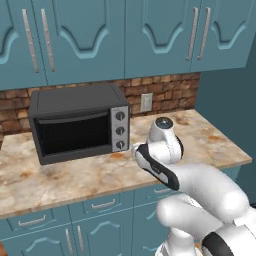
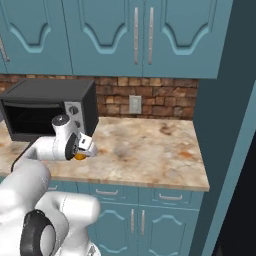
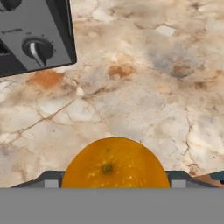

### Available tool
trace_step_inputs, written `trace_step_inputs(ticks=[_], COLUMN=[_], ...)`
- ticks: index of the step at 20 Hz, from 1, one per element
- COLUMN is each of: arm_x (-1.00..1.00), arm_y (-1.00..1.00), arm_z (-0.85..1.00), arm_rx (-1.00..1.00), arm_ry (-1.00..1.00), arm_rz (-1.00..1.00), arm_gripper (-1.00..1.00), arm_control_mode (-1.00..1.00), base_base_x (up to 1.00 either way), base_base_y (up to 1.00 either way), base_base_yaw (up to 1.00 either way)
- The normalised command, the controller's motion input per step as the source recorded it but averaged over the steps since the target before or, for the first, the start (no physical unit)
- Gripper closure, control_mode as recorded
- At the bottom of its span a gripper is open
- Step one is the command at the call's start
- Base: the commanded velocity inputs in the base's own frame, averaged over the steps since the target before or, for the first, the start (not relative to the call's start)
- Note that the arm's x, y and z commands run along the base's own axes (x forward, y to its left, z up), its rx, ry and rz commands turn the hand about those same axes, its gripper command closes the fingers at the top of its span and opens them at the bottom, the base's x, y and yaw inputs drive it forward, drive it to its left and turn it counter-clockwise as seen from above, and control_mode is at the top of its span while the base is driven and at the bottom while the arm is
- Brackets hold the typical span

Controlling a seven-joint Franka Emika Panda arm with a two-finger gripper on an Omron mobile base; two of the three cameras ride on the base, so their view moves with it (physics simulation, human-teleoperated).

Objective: Place the beer and liquor on the top shelf of the fridge to keep them out of children's reach, and place the orange on lower shelves for easy access.

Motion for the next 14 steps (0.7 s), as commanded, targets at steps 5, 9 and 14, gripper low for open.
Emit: trace_step_inputs(ticks=[5, 9, 14], arm_x=[-0.66, -0.63, -0.59], arm_y=[-0.37, -0.27, -0.02], arm_z=[1.00, 1.00, 0.99], arm_rx=[0.00, 0.00, 0.00], arm_ry=[-0.07, -0.07, -0.06], arm_rz=[0.00, 0.00, 0.00], arm_gripper=[1.00, 1.00, 1.00], arm_control_mode=[-1.00, -1.00, -1.00], base_base_x=[0.00, 0.00, 0.00], base_base_y=[0.00, 0.00, 0.00], base_base_yaw=[0.00, 0.00, 0.00])
